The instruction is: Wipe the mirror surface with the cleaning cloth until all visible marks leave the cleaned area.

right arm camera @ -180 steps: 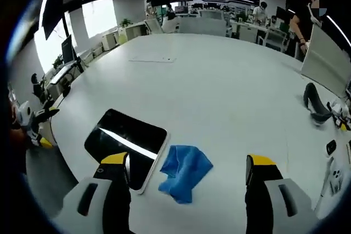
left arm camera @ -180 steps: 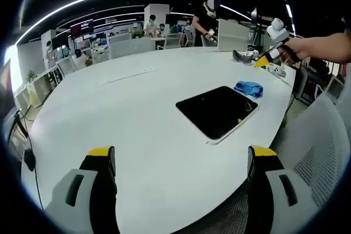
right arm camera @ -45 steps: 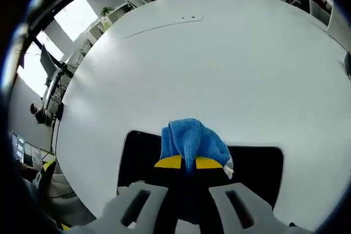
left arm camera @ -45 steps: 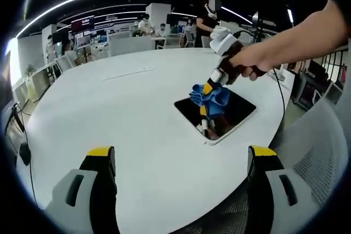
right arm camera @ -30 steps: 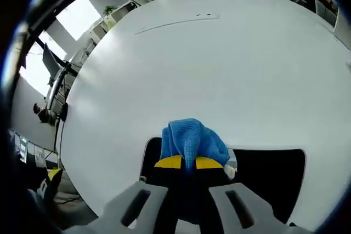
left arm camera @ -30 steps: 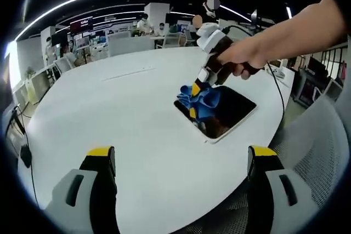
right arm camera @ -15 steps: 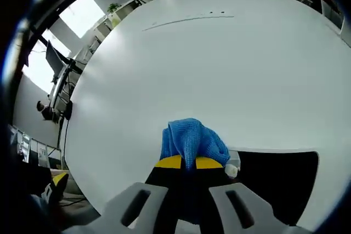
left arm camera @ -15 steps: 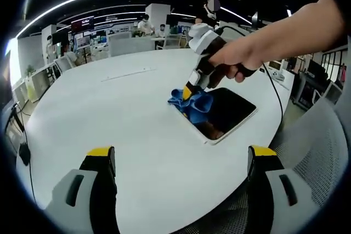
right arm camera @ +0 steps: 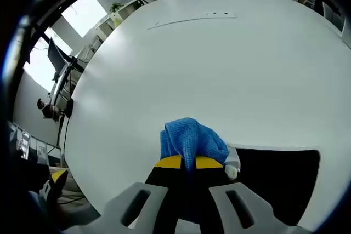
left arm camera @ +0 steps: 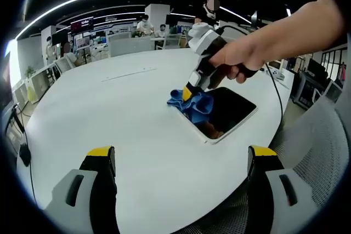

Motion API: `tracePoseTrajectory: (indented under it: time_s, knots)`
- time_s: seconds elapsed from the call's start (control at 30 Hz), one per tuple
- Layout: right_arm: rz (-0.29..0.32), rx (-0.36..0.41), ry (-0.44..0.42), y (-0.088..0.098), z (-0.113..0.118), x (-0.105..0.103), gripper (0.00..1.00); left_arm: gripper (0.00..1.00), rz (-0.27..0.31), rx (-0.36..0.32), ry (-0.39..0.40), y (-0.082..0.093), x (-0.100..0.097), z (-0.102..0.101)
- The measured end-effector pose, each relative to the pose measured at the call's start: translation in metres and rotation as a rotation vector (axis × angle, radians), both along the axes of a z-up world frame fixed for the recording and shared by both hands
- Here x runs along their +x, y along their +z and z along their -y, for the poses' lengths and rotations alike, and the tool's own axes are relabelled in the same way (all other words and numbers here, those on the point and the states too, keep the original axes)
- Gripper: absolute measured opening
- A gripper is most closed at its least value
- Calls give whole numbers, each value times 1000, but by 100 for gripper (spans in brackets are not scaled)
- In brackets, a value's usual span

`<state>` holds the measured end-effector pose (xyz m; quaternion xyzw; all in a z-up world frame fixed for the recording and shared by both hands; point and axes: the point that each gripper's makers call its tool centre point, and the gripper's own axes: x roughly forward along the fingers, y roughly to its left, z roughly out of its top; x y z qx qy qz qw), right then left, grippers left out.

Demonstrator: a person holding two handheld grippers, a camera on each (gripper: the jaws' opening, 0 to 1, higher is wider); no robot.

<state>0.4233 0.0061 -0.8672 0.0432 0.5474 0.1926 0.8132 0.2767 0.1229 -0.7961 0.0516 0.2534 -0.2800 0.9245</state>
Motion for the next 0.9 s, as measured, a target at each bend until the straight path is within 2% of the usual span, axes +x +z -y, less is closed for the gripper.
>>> tracePoseTrajectory:
  time_s: [0.23, 0.9]
  knots:
    - [10, -9, 20, 1, -1, -16, 0, 99, -1, 6, -4, -1, -1, 0]
    - [-24, 2, 48, 1, -7, -48, 0, 99, 11, 9, -2, 1, 0, -1]
